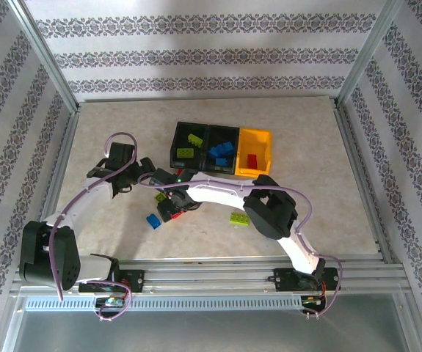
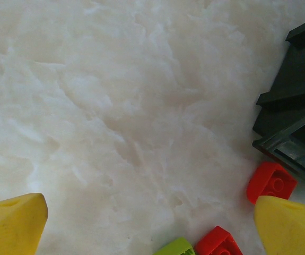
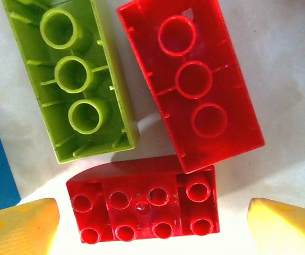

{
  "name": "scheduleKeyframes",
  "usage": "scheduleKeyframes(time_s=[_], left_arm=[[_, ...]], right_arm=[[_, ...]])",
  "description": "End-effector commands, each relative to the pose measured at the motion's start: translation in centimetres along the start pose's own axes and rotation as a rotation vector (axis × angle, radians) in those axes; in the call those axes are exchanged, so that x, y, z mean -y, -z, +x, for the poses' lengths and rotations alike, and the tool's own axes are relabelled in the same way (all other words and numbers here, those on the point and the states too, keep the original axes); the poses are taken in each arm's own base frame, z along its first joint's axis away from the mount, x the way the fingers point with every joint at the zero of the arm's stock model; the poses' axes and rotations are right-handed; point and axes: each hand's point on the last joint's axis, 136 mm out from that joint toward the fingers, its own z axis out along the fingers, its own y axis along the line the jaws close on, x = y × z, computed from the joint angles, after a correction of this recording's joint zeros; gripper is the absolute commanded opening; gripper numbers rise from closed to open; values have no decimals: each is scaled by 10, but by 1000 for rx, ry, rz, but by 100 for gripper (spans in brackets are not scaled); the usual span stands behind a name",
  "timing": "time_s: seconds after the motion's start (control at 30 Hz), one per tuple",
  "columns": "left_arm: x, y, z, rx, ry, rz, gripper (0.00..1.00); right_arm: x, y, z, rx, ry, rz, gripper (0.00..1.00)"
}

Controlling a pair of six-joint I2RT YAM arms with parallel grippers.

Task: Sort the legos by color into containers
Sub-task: Pick up the lego from the bottom-center of the table.

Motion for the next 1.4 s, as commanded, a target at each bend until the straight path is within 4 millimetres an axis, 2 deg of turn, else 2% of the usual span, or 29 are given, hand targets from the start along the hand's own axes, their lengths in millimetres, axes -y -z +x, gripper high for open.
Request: scheduleKeyframes(time_s=[0.0, 0.33, 0.7, 0.87, 1.1, 1.27, 1.37], left_arm=[[-5, -2, 0, -3, 26, -2, 100], [-4, -3, 0, -10, 28, 3, 100], [-2, -6, 2, -23, 32, 11, 100], [-2, -6, 2, -24, 32, 11, 100], [-2, -6, 1, -23, 31, 11, 100], [-3, -5, 0, -20, 32, 11, 100], [-3, -5, 1, -21, 33, 14, 100]], right_arm=[[-6, -5, 2, -13, 18, -14, 90], [-4, -17, 5, -46, 20, 0, 84], [-4, -18, 6, -57, 30, 9, 76], [-3, -9, 4, -44, 24, 8, 70], [-1, 14, 1, 1, 17, 5, 66], [19, 37, 1, 43, -17, 35, 64], [42, 52, 1, 68, -58, 59, 64]])
